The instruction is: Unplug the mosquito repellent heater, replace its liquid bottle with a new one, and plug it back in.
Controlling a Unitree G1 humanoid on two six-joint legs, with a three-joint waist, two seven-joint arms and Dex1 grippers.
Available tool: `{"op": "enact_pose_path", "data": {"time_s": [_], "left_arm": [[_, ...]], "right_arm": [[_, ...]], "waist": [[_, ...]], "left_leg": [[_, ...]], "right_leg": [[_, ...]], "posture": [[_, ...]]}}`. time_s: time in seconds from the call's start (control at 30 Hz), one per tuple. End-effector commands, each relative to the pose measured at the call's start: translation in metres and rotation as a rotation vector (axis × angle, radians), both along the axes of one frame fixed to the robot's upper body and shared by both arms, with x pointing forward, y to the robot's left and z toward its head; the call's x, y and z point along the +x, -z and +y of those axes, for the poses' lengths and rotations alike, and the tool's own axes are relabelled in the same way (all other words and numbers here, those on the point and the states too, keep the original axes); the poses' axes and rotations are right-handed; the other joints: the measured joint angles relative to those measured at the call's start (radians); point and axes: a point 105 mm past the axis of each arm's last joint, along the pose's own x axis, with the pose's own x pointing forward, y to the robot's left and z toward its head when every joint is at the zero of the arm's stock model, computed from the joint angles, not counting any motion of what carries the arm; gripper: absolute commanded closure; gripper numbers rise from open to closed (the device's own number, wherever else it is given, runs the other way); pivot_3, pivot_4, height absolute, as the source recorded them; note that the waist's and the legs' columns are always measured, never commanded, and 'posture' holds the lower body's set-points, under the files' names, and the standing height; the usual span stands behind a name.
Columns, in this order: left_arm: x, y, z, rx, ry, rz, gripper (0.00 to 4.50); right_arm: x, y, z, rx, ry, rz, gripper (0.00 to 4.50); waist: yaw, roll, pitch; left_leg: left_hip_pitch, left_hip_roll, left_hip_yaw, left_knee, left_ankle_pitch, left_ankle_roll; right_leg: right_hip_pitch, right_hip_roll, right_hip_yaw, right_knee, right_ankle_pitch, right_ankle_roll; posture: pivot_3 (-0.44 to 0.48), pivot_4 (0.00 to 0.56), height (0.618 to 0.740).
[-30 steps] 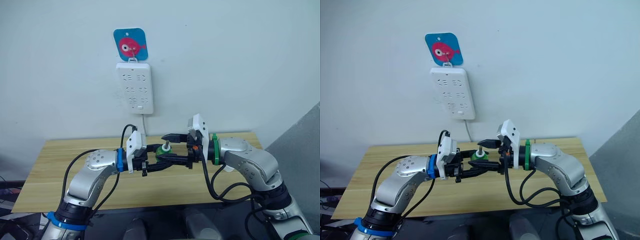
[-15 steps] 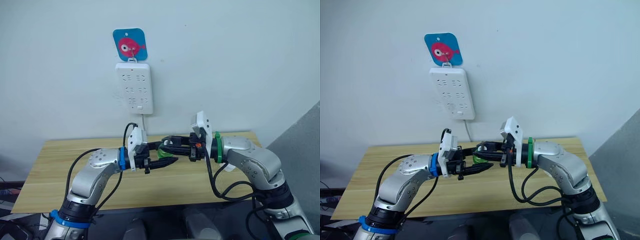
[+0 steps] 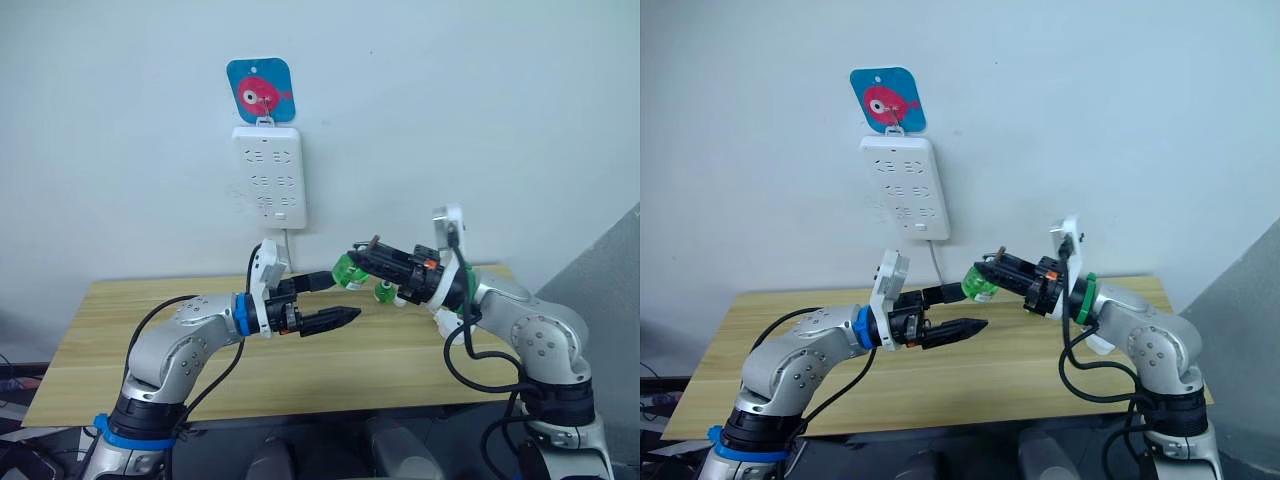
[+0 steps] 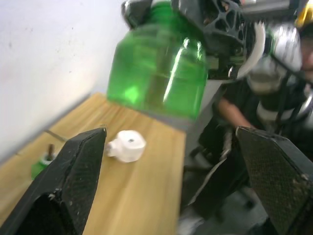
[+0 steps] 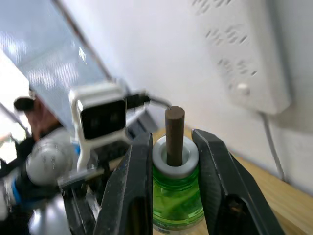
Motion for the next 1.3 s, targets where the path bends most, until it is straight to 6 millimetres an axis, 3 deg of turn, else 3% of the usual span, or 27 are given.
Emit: {"op": "enact_pose_path", "data": {"time_s": [0.03, 0.27, 0.43, 0.97, 1.07, 1.23, 1.3], "left_arm": [[-0.003, -0.025, -0.003, -0.101, 0.007, 0.040, 0.03], [0.006, -0.045, -0.005, -0.236, -0.049, 0.116, 0.03], [0.007, -0.048, -0.011, -0.272, -0.050, 0.151, 0.03], [0.012, -0.060, -0.014, -0.374, -0.066, 0.197, 0.03], [0.010, -0.059, -0.014, -0.381, -0.059, 0.206, 0.59], [0.011, -0.060, -0.013, -0.394, -0.059, 0.216, 2.02], [0.011, -0.060, -0.013, -0.393, -0.059, 0.218, 2.13]], "right_arm": [[-0.005, -0.016, -0.005, 0.124, 0.032, 0.030, 3.66], [-0.010, -0.023, -0.007, 0.292, 0.059, 0.149, 3.66], [-0.009, -0.028, -0.007, 0.349, 0.059, 0.188, 3.66], [-0.010, -0.035, 0.000, 0.382, 0.035, 0.205, 3.66], [-0.010, -0.035, 0.001, 0.384, 0.035, 0.203, 3.66], [-0.010, -0.037, 0.001, 0.386, 0.028, 0.201, 3.66], [-0.010, -0.037, 0.002, 0.388, 0.025, 0.201, 3.66]], "waist": [[-0.002, 0.000, -0.002], [-0.004, 0.000, -0.005], [-0.003, 0.000, -0.010], [0.000, 0.002, -0.020], [0.000, 0.002, -0.021], [0.000, 0.002, -0.021], [0.000, 0.003, -0.021]], "left_leg": [[0.000, 0.000, 0.000, 0.000, 0.000, 0.000], [0.000, 0.000, 0.000, 0.001, 0.000, 0.000], [0.000, -0.001, 0.001, 0.001, 0.000, 0.000], [0.000, -0.001, 0.001, 0.002, 0.000, 0.000], [0.000, -0.001, 0.001, 0.002, 0.000, 0.000], [0.000, -0.001, 0.001, 0.002, 0.000, 0.000], [0.000, -0.001, 0.001, 0.002, 0.000, 0.000]], "right_leg": [[0.000, 0.000, 0.000, 0.000, 0.000, 0.000], [0.000, 0.000, 0.001, 0.000, 0.000, 0.000], [0.000, 0.000, 0.001, 0.000, 0.000, 0.000], [0.001, 0.000, 0.001, 0.000, 0.000, 0.000], [0.001, 0.000, 0.001, 0.000, 0.000, 0.000], [0.001, 0.000, 0.001, 0.000, 0.000, 0.000], [0.001, 0.000, 0.001, 0.000, 0.000, 0.000]], "posture": [[-0.210, 0.058, 0.704], [-0.206, 0.056, 0.704], [-0.206, 0.056, 0.704], [-0.201, 0.054, 0.704], [-0.202, 0.051, 0.704], [-0.203, 0.049, 0.704], [-0.203, 0.050, 0.704]]}}
